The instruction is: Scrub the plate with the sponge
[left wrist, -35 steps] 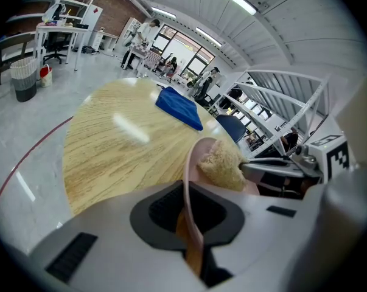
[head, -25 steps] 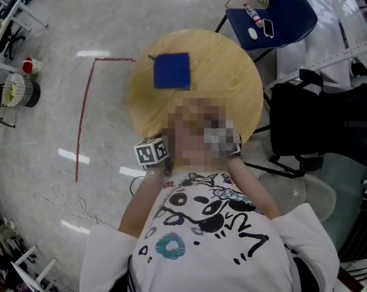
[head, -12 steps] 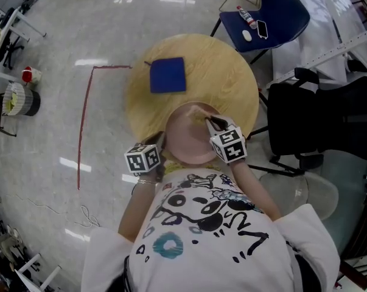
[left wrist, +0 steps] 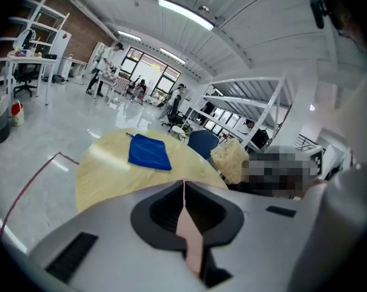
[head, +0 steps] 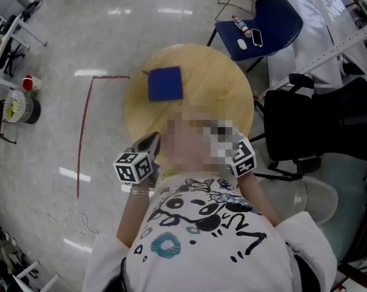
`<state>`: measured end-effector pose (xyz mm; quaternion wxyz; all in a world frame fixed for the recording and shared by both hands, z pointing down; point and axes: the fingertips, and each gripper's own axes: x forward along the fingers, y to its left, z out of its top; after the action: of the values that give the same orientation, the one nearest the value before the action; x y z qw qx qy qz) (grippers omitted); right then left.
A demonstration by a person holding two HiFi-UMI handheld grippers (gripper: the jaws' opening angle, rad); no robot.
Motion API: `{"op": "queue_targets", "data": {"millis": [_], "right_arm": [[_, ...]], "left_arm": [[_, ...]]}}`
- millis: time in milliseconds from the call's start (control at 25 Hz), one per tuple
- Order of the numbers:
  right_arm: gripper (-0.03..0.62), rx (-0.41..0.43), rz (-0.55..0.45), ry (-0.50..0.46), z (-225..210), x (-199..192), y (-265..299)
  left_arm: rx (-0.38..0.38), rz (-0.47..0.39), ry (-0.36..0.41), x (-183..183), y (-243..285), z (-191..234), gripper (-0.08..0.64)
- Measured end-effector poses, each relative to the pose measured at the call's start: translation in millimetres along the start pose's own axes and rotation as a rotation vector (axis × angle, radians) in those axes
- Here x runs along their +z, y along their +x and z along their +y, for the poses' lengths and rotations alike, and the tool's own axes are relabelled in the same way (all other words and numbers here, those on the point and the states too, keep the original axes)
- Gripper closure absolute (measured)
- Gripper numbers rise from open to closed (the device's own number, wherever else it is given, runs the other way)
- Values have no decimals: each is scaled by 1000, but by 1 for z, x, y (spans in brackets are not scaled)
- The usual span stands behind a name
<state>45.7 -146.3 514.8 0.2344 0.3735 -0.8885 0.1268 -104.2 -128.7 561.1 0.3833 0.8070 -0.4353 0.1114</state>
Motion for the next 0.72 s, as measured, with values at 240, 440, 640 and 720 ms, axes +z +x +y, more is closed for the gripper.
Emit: {"op": "queue_targets", "data": {"millis": [240,440,640,720], "right_arm": [[545,-12,-143,-14,-3,52,-34],[545,-54,-218,-5,-12,86,-60],[545,-62,-359,23,-17,124,-89],[545,-84,-396,22,-21,135,-101]], "left_arm": [[-57,-90,68,49,-16,-31,538],[-93,-158,172,91,-34,-59,538],[-132,-252,260,127,-57,-83,538],[-141,-293,298,140,-65,-92,538]]}}
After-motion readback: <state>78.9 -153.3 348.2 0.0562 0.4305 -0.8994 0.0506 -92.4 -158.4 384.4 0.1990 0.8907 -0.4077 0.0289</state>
